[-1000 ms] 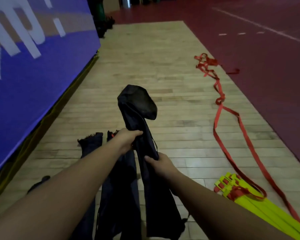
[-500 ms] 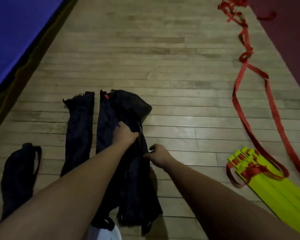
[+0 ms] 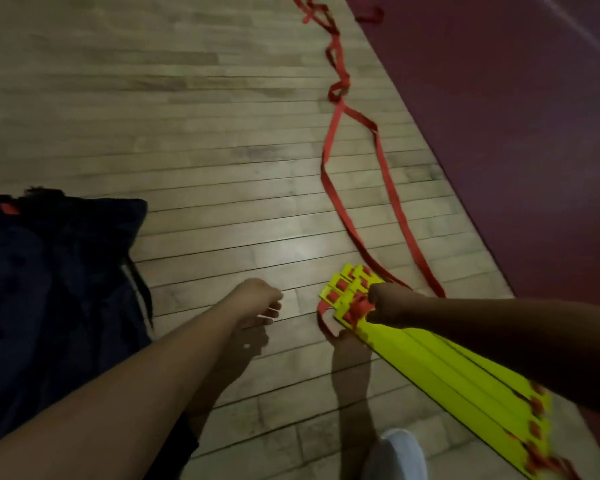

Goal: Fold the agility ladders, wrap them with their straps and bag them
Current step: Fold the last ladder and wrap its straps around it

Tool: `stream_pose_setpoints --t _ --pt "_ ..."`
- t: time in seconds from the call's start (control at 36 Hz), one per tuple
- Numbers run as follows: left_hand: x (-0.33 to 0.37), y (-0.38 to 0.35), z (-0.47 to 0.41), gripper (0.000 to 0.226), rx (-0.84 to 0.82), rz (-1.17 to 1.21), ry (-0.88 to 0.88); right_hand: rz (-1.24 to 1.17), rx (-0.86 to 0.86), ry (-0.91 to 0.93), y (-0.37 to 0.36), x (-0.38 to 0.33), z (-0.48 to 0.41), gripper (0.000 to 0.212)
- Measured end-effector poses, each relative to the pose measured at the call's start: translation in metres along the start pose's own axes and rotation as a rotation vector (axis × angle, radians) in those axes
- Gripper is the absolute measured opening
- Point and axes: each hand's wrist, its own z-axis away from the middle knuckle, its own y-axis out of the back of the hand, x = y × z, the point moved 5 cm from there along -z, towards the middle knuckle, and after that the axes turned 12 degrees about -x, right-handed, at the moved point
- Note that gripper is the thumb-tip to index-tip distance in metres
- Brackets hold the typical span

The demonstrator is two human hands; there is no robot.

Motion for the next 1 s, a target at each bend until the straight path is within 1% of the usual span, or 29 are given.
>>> stream_pose_setpoints --t 0.08,0.19,0.25,0.28,0.33,0.42,0.53,0.61,0.69,0.75,0.78,0.81,0.83,0.86,0.92,0.97,1.0 --pt "-0.011 -0.050 -0.018 0.014 -0.085 0.165 0.075 -0.041 0.015 -0.083 -0.010 0.049 -0.006 0.048" --pt "-0.027 -0.115 -0.048 0.016 -0.193 0.278 0.152 -0.156 0.049 -0.173 -0.022 0.103 -0.026 0.058" --pt "-0.039 -0.132 -0.055 0.015 -0.229 0.358 0.186 -0.203 0.079 -0.197 -0.025 0.107 -0.031 0.059" --pt "-0.044 -0.145 -0.063 0.019 -0.235 0.391 0.198 -0.221 0.079 -0.210 -0.027 0.114 -0.035 0.060" --pt "-0.052 -0.166 -0.076 0.026 -0.198 0.446 0.213 -0.244 0.052 -0.222 -0.032 0.124 -0.043 0.065" --pt "-0.055 -0.189 -0.094 0.017 -0.117 0.544 0.183 -0.245 0.000 -0.227 -0.042 0.141 -0.053 0.069" --pt "-0.053 -0.210 -0.105 0.012 -0.048 0.623 0.146 -0.169 0.045 -0.233 -0.049 0.158 -0.058 0.064" --pt "-0.056 -0.214 -0.111 0.020 0.021 0.608 0.153 -0.133 0.043 -0.249 -0.052 0.161 -0.059 0.065" --pt "-0.062 -0.216 -0.118 0.026 0.036 0.586 0.148 -0.148 0.041 -0.231 -0.054 0.156 -0.058 0.051" --pt "-0.084 -0.216 -0.143 0.048 0.050 0.536 0.145 -0.202 0.047 -0.179 -0.058 0.149 -0.058 0.035" --pt "-0.085 -0.216 -0.144 0.053 0.056 0.510 0.136 -0.255 0.048 -0.149 -0.060 0.145 -0.057 0.026" --pt "-0.085 -0.215 -0.144 0.051 0.056 0.499 0.133 -0.299 0.048 -0.124 -0.060 0.141 -0.056 0.018" --pt "-0.075 -0.212 -0.132 0.043 0.066 0.488 0.108 -0.332 0.046 -0.095 -0.059 0.135 -0.052 0.015" --pt "-0.058 -0.208 -0.111 0.032 0.079 0.485 0.079 -0.354 0.039 -0.069 -0.056 0.129 -0.046 0.018" --pt "-0.046 -0.199 -0.096 0.020 0.128 0.502 0.036 -0.349 0.021 -0.014 -0.044 0.116 -0.035 0.029" --pt "-0.040 -0.185 -0.091 0.020 0.177 0.509 -0.035 -0.351 0.019 0.034 -0.029 0.103 -0.022 0.035" --pt "-0.044 -0.175 -0.099 0.026 0.194 0.481 -0.083 -0.355 0.024 0.055 -0.020 0.095 -0.014 0.037"
